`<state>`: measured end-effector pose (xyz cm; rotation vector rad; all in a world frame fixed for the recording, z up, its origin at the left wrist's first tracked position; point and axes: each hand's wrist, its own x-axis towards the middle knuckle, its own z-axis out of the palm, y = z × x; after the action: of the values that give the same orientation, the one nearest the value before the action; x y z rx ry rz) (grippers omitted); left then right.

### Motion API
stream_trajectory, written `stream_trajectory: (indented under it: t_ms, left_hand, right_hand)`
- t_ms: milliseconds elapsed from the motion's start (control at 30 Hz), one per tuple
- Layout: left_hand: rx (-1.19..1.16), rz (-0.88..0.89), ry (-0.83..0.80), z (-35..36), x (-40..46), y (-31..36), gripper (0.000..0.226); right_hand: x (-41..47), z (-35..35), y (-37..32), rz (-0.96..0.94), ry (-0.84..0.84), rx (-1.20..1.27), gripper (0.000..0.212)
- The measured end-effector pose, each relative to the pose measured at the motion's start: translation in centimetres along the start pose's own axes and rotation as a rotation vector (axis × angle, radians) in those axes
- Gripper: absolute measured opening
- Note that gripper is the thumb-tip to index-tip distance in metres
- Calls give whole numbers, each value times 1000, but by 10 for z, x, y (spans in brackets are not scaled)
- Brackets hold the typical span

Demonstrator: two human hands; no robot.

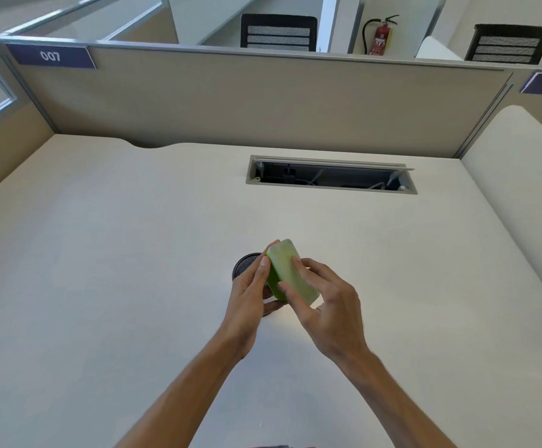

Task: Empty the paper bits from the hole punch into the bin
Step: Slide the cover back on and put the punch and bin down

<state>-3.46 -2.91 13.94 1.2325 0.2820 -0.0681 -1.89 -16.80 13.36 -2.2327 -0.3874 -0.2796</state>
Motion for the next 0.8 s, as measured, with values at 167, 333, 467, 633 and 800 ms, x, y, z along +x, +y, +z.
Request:
stream_trajectory:
  t_ms: [167, 333, 467, 633, 800]
  left_hand:
    - [38, 44, 10, 3, -1, 2, 39]
    - [53, 7, 81, 0, 3, 2, 24]
    - [-5, -32, 156, -4, 5, 5, 28]
    - [-65, -55, 170, -8, 6, 8, 32]
    - [-65, -54, 165, -5, 6, 12, 38]
  right_hand:
    - [-3, 3, 0, -12, 19, -21, 56]
    - [-5, 1, 2, 124, -8, 232, 54]
    - [-3, -6, 10, 292, 7, 409, 7]
    - [-6, -15, 12, 341, -183, 663, 9]
    - [-5, -21, 11, 366, -237, 773, 13]
